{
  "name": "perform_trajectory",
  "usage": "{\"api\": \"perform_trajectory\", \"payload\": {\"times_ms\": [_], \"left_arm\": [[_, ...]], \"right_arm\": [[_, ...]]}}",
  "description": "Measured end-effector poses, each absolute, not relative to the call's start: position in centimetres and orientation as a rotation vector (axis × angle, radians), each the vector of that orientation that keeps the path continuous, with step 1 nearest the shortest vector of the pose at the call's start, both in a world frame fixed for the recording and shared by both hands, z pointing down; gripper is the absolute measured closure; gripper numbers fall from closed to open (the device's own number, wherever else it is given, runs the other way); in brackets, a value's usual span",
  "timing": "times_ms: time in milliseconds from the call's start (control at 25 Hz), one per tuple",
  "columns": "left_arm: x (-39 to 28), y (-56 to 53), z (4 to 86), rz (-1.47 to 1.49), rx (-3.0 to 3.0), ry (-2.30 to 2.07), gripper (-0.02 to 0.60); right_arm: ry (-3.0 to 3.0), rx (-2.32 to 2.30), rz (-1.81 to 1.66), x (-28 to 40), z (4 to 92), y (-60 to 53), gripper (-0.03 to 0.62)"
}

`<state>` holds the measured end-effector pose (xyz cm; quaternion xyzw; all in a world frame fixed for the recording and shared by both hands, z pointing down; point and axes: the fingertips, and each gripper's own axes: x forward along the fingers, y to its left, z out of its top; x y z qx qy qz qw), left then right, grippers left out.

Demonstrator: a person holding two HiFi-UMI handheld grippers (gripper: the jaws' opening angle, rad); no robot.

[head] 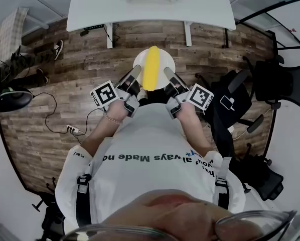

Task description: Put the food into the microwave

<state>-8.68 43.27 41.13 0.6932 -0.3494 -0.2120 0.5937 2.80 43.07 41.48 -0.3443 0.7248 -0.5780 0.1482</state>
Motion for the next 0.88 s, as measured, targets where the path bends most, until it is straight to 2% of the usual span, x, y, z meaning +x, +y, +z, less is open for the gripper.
{"api": "perform_trajectory", "payload": {"times_ms": [400,880], "left_arm": [[-8.2,37.9,42.2,-0.460,1.615,-0.842,0.566],[-4.5,27.0,41.8,-0.479,1.610,-0.824,0.565]], "right_arm": [[2.058,-0.988,-1.685,3.4,42.4,37.6,0.568],[2.067,-0.978,-1.675,6.8,42.4,26.9,0.568]]}}
